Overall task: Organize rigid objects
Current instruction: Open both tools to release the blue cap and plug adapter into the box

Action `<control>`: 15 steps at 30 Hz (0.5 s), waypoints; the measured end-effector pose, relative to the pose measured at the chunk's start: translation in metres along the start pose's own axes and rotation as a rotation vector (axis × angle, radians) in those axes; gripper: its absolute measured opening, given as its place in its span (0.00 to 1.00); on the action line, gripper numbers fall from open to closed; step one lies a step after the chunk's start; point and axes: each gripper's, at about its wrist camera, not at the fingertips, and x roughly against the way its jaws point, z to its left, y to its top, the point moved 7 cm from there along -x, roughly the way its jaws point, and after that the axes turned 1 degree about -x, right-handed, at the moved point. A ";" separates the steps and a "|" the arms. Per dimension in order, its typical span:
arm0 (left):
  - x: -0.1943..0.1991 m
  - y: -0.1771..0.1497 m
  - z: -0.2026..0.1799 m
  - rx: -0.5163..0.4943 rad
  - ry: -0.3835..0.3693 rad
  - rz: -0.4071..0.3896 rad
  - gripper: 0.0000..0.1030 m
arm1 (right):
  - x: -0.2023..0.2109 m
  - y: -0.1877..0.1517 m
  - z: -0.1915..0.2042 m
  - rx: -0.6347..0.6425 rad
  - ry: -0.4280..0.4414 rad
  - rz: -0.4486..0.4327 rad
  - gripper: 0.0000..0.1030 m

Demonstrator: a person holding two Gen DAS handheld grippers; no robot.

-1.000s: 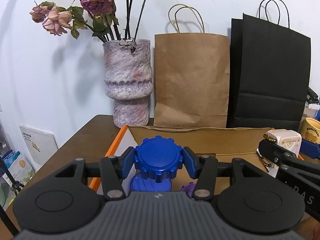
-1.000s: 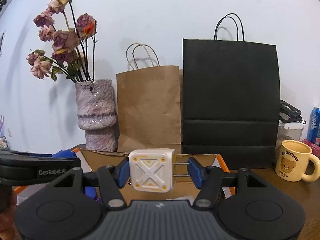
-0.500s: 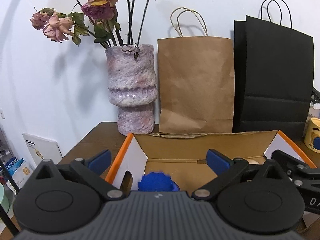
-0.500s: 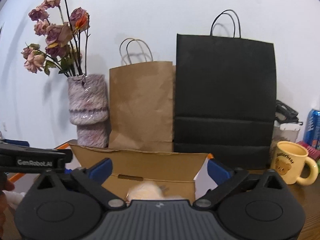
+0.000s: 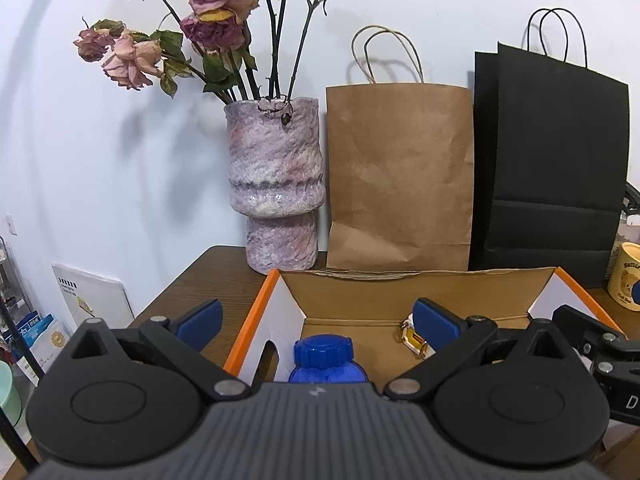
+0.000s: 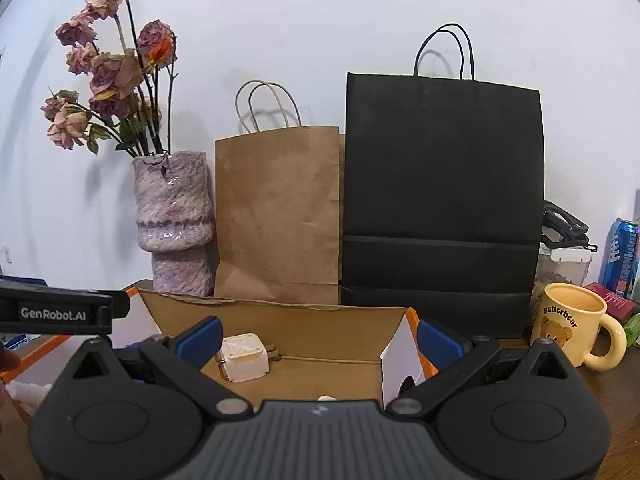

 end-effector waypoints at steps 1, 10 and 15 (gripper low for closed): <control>0.004 0.000 0.001 -0.001 -0.003 -0.004 1.00 | 0.003 0.000 0.001 0.005 0.002 -0.001 1.00; 0.054 -0.005 0.009 -0.002 -0.019 -0.021 1.00 | 0.057 0.005 0.006 0.014 0.027 -0.019 1.00; 0.095 -0.011 0.015 0.003 -0.028 -0.034 1.00 | 0.099 0.006 0.010 0.011 0.029 -0.024 1.00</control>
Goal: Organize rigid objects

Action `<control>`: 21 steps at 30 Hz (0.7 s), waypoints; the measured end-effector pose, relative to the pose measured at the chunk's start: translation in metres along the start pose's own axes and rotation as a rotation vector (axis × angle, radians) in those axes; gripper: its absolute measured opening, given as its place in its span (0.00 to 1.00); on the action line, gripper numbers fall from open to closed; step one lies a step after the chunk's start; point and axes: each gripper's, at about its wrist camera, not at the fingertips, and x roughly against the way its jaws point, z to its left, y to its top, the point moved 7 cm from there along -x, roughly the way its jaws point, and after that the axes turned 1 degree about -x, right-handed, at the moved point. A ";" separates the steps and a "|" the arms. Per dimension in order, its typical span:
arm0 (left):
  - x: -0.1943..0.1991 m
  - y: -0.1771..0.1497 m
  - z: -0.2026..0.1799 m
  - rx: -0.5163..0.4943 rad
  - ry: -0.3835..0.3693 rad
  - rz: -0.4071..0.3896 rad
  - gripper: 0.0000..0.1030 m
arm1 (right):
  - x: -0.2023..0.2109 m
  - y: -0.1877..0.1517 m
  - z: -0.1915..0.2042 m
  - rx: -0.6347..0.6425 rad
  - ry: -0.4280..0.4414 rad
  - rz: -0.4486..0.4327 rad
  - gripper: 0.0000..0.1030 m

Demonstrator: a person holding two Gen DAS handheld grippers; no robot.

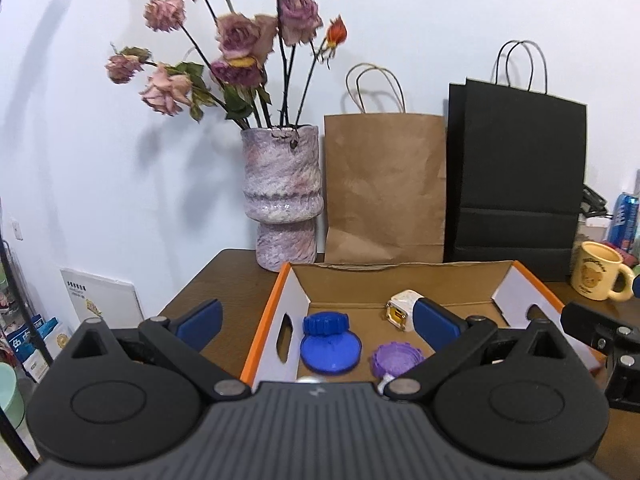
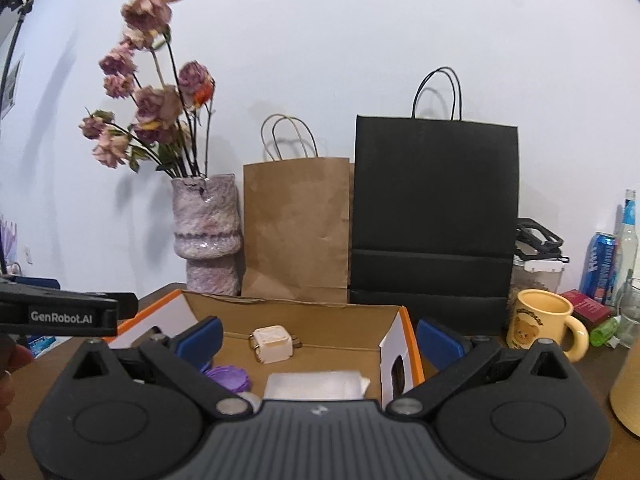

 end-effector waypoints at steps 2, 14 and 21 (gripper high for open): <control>0.018 -0.003 0.002 0.002 -0.006 0.000 1.00 | 0.019 0.001 0.003 0.004 0.000 0.000 1.00; 0.135 -0.026 0.020 -0.010 -0.025 -0.022 1.00 | 0.133 -0.011 0.031 -0.003 0.040 0.002 1.00; 0.193 -0.045 0.028 -0.016 -0.034 -0.029 1.00 | 0.188 -0.022 0.046 0.008 0.041 0.005 1.00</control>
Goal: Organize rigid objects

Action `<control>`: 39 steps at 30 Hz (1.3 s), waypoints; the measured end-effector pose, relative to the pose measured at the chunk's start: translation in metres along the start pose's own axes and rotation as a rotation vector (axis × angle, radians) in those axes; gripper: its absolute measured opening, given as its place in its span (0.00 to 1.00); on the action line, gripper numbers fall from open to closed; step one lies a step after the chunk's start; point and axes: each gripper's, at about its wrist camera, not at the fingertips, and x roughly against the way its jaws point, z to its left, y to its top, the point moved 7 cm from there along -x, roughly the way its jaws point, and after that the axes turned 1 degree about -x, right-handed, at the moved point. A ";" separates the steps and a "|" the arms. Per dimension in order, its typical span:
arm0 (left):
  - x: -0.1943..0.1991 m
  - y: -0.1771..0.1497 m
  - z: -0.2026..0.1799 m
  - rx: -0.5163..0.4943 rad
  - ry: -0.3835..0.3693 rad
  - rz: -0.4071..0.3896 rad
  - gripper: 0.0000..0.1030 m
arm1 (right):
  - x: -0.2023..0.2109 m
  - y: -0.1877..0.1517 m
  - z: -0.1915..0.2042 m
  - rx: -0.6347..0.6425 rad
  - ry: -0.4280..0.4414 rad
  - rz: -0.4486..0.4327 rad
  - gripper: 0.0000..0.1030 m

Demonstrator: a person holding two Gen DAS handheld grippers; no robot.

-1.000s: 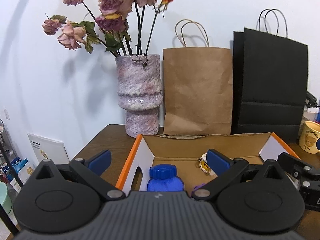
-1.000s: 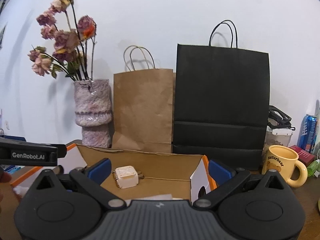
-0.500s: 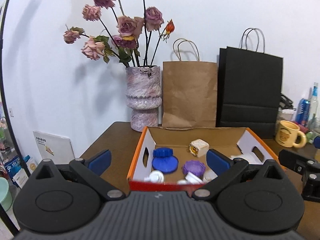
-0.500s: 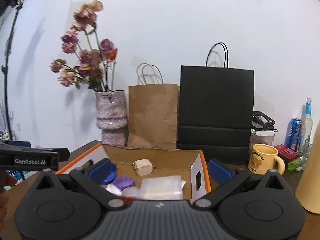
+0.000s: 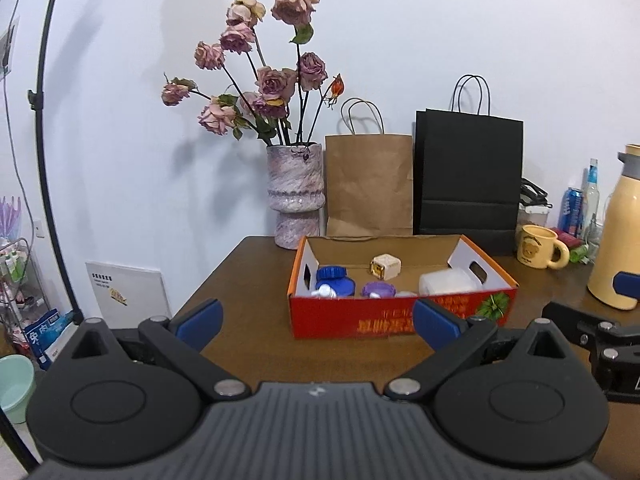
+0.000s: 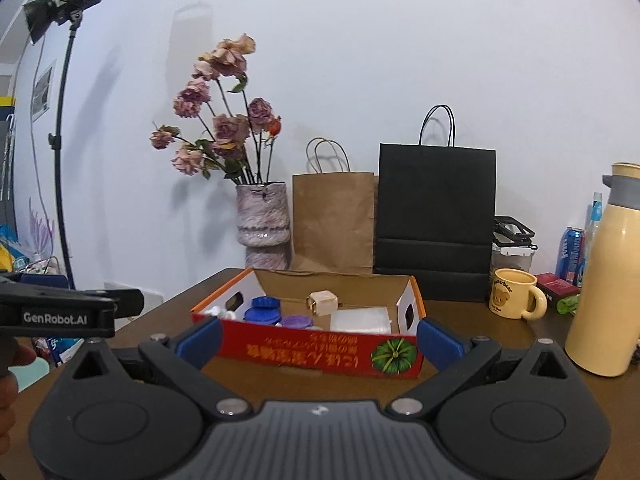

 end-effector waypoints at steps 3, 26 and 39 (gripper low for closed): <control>0.024 -0.009 0.002 -0.007 -0.002 -0.002 1.00 | 0.026 -0.006 0.007 0.006 -0.006 -0.004 1.00; 0.166 -0.054 -0.005 -0.064 -0.074 -0.036 1.00 | 0.187 -0.043 0.030 0.016 -0.084 -0.005 1.00; 0.164 -0.059 -0.008 -0.057 -0.074 -0.018 1.00 | 0.187 -0.045 0.026 0.012 -0.095 -0.002 1.00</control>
